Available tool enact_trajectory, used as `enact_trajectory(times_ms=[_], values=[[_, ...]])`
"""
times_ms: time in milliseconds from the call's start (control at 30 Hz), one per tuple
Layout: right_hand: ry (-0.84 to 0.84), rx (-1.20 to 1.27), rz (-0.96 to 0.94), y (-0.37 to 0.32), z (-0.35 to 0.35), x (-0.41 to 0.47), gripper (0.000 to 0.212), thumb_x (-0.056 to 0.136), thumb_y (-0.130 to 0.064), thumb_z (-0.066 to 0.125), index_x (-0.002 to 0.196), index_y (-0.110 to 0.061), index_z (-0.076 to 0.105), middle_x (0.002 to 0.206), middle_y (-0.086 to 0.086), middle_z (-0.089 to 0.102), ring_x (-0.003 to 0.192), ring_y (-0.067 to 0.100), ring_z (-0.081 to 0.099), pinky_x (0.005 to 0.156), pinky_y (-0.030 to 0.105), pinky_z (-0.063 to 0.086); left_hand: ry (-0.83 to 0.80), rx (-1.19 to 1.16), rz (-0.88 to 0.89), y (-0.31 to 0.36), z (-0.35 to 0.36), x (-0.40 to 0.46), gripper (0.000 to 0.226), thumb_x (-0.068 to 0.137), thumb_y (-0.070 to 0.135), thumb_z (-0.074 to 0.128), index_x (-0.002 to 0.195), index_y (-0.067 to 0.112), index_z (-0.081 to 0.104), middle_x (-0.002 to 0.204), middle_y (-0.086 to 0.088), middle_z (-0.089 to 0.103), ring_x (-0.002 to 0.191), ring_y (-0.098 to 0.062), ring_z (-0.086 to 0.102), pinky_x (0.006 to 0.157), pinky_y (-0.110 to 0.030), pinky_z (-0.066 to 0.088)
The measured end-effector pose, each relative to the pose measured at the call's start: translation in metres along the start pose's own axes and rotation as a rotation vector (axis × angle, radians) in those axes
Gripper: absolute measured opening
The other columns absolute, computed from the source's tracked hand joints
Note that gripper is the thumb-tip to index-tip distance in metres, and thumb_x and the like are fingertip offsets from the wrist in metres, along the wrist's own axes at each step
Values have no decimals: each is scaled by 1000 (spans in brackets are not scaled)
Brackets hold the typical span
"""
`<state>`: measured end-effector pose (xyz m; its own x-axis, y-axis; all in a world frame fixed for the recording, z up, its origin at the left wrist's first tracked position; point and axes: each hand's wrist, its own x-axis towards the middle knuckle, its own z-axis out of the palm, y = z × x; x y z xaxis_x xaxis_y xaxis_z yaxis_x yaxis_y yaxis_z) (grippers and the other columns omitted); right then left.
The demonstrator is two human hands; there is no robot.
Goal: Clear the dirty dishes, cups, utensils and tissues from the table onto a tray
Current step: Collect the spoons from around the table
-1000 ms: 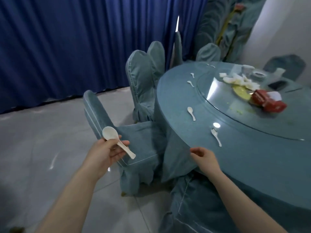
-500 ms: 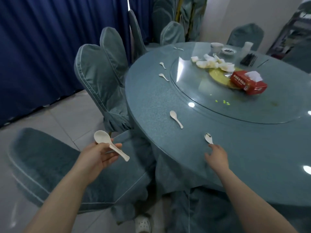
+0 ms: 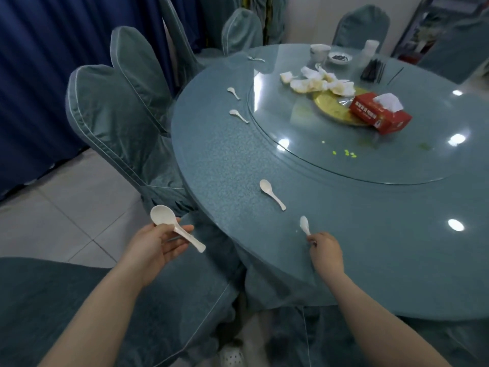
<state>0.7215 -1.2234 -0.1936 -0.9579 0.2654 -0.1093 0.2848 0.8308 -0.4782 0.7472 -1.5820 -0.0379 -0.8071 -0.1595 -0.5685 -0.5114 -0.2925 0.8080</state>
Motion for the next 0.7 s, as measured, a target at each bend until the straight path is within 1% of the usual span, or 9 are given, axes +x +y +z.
enact_trajectory(times_ms=[100,167,200,300,433,467,533,600,700], values=[[33,127,0,-39,4,21,28,86,0,47,107,-10,63,100,10,64,91,30,57,71,31,41,12,8,0,7,-4,12,18,97,5,38,102,8,56,83,-9,75,85,-25,67,77,-35,56],[56,200,2,-66,6,37,35,86,1,46,116,-13,58,100,6,64,91,28,57,74,32,42,24,23,0,11,-7,17,19,97,5,38,100,10,56,83,-8,75,81,-23,69,75,-33,56],[72,215,-15,-77,7,45,37,85,2,46,116,-13,59,100,6,65,92,28,58,74,31,41,29,20,1,12,-9,20,19,97,5,38,100,10,56,83,-8,75,78,-21,70,72,-31,57],[86,170,-78,-99,13,75,33,82,4,46,102,-10,68,97,10,66,93,29,58,72,30,38,50,-5,-2,17,-12,28,19,97,5,38,99,10,56,80,-8,75,68,-16,72,61,-26,59],[37,94,-60,-108,22,107,31,82,1,44,98,-8,69,98,12,64,93,30,56,69,30,36,85,-10,-20,18,-16,39,19,98,5,38,101,11,56,84,-9,75,72,-18,73,61,-27,59],[19,66,-75,-107,26,111,31,84,1,44,100,-7,69,100,13,63,96,32,55,72,32,38,92,-17,-22,17,-17,41,18,98,5,38,101,10,56,85,-10,75,73,-19,73,62,-27,59],[-20,-8,-114,-103,33,114,29,89,-6,48,110,-7,68,105,16,62,103,34,52,82,36,40,109,-27,-29,16,-19,45,17,98,5,39,103,9,55,88,-12,75,75,-21,73,61,-28,60],[-44,-46,-144,-98,40,112,30,92,-13,52,118,-10,66,112,15,61,107,34,49,88,36,39,118,-21,-41,15,-22,48,17,98,6,40,106,9,54,92,-14,74,80,-24,72,63,-30,60],[-59,-23,-148,-94,43,111,33,92,-8,50,123,-11,64,115,13,60,107,32,50,90,34,39,131,-26,-63,12,-22,53,18,98,6,39,105,9,56,92,-14,74,88,-28,69,71,-35,54]])
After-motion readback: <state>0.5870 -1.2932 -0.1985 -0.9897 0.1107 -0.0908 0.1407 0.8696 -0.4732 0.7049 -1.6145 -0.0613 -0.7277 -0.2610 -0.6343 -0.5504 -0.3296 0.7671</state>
